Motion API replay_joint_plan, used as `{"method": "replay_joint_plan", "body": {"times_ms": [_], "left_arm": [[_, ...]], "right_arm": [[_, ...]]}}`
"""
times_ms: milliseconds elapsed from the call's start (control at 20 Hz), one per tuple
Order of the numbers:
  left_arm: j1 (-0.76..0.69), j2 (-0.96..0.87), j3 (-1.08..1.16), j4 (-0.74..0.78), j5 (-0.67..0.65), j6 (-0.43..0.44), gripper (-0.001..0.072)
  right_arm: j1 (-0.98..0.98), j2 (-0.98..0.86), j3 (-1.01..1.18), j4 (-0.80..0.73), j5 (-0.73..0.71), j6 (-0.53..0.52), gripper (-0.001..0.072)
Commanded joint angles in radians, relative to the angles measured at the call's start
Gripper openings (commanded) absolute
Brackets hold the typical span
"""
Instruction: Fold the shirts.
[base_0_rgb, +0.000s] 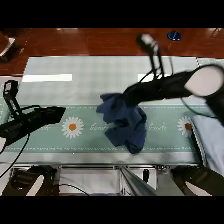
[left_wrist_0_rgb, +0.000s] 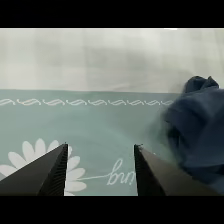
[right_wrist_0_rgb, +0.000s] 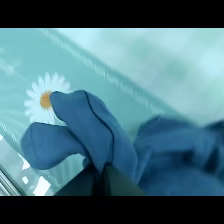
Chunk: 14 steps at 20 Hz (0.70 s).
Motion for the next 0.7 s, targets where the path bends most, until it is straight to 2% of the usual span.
{"method": "replay_joint_plan", "body": {"times_ms": [0,50,150,250,400,500,650], "left_arm": [[-0.001,-0.009,-0.001,-0.076,-0.017,-0.012,0.0506],[-0.002,-0.025,-0.001,-0.112,-0.021,-0.012,0.0506],[-0.028,-0.071,0.000,-0.174,-0.037,-0.011,0.0506],[-0.057,-0.130,0.008,-0.190,-0.089,-0.011,0.0506],[-0.029,-0.183,0.029,-0.181,-0.147,-0.008,0.0506],[-0.031,-0.233,0.029,-0.199,-0.135,0.004,0.0506],[-0.032,-0.409,0.029,-0.396,-0.153,0.199,0.0506]], "right_arm": [[0.024,-0.034,-0.214,0.100,-0.098,0.023,0.0282],[0.024,-0.061,-0.215,0.121,-0.089,0.015,0.0409],[0.013,-0.091,-0.211,0.115,-0.088,-0.018,0.0409],[-0.078,-0.069,-0.156,-0.054,-0.037,0.007,0.0407],[-0.355,0.091,-0.120,-0.309,-0.005,0.061,0.0407],[-0.588,0.189,-0.160,-0.375,0.042,0.076,0.0407],[-0.886,0.267,-0.336,-0.315,0.076,0.054,0.0407]]}}
